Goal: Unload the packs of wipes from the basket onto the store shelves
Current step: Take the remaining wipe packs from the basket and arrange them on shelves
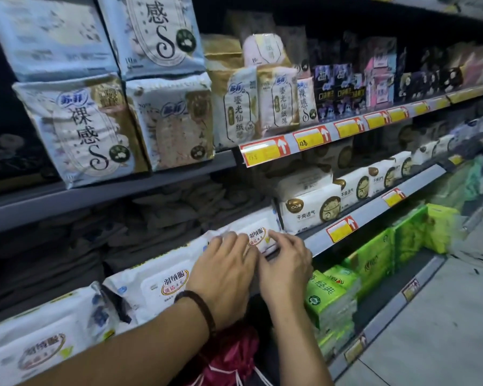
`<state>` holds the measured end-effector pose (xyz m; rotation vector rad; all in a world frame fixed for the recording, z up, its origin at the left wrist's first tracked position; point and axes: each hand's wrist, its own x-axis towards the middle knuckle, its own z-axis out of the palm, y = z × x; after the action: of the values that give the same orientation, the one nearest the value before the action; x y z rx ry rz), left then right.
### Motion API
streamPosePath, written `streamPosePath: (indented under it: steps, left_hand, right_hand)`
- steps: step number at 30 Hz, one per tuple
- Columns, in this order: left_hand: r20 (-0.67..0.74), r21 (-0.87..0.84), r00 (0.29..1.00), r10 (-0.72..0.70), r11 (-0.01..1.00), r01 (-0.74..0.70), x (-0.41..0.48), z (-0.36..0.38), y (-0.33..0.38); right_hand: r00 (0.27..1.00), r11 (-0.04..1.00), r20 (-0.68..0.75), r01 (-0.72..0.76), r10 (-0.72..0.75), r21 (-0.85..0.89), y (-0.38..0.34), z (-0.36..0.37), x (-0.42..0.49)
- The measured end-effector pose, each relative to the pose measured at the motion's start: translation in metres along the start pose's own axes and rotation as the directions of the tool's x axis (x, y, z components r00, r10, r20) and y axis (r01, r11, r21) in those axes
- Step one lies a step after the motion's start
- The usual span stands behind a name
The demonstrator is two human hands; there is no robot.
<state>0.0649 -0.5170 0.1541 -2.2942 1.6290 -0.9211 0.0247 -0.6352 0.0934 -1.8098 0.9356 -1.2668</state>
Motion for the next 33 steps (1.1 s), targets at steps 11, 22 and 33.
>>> streamPosePath:
  steps: [11,22,33]
  left_hand:
    - [0.452,0.153,0.89,-0.054,0.988,-0.017,-0.005,0.03,0.013]
    - [0.515,0.238,0.852,-0.09,0.97,-0.041,0.003,0.031,0.006]
    - [0.257,0.134,0.959,-0.121,0.987,0.089,-0.112,-0.007,-0.022]
  right_hand:
    - [0.954,0.983,0.273,-0.083,0.126,-0.165,-0.013,-0.009,0.0]
    - [0.871,0.977,0.478,-0.013,0.115,-0.212,-0.011,-0.02,0.004]
    - [0.919,0.963,0.32,0.262,-0.229,-0.065,-0.064,-0.028,-0.057]
